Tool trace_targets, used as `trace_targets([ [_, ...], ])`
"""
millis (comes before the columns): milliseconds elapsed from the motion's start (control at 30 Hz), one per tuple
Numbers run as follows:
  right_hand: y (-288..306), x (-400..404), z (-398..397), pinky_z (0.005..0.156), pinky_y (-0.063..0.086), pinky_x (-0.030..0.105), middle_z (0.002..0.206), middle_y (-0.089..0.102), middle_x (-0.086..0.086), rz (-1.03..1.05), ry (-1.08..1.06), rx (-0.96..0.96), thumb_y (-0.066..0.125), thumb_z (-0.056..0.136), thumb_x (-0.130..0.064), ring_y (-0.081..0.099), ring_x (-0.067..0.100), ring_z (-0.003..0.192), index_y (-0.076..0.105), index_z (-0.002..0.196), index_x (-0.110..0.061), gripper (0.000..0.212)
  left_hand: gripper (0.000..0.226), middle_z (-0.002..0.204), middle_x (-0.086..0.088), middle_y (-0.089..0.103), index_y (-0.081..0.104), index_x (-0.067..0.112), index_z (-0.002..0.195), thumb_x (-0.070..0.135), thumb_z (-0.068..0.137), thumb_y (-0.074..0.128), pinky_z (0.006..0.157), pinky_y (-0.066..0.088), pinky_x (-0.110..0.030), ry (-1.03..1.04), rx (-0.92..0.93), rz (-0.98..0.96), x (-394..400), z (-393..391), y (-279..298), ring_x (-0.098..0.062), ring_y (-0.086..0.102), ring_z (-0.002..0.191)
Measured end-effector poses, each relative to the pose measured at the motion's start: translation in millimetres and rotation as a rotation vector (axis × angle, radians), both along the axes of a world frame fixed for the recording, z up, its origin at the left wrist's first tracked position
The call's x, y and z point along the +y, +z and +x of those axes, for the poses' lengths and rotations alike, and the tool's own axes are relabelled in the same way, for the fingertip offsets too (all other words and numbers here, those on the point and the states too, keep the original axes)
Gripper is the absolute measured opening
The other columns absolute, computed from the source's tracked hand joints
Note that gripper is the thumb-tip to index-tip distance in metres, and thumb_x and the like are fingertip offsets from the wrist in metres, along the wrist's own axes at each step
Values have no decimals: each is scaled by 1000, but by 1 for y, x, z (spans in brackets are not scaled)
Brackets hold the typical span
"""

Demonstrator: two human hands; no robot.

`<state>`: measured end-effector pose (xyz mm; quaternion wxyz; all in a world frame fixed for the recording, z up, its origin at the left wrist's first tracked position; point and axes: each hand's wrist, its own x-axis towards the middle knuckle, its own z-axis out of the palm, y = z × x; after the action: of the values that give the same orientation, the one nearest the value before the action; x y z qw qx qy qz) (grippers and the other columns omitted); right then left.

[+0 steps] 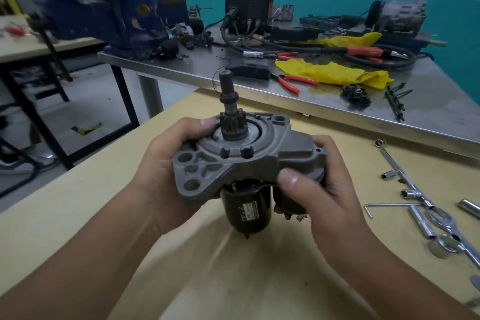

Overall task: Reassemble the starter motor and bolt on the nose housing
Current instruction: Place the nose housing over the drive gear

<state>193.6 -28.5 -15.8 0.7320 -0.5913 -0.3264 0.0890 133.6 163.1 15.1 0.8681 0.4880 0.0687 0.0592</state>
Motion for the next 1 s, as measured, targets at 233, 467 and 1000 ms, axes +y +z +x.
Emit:
trace_targets([
  [233,6,7,1,72,56,36,101,78,3,-25,-91,197,60,75,-65,74,16,89,71,106,-24,53,17,79,-5,78,81,18,65,27,60,68,65,59,-26,-15,-30,25,-5,1,3,-19,73,64],
  [467,9,12,0,57,54,19,88,78,-2,8,-88,124,67,71,-53,74,10,77,73,90,-32,28,21,92,-4,80,85,22,83,34,71,72,69,61,-26,-77,-127,55,11,5,-12,-17,77,79],
  [1000,4,2,2,65,56,26,104,76,8,-28,-143,104,61,79,-57,74,22,92,73,108,-23,47,65,120,30,69,56,14,123,30,65,82,96,51,-15,100,-483,912,1,5,-28,4,65,114],
])
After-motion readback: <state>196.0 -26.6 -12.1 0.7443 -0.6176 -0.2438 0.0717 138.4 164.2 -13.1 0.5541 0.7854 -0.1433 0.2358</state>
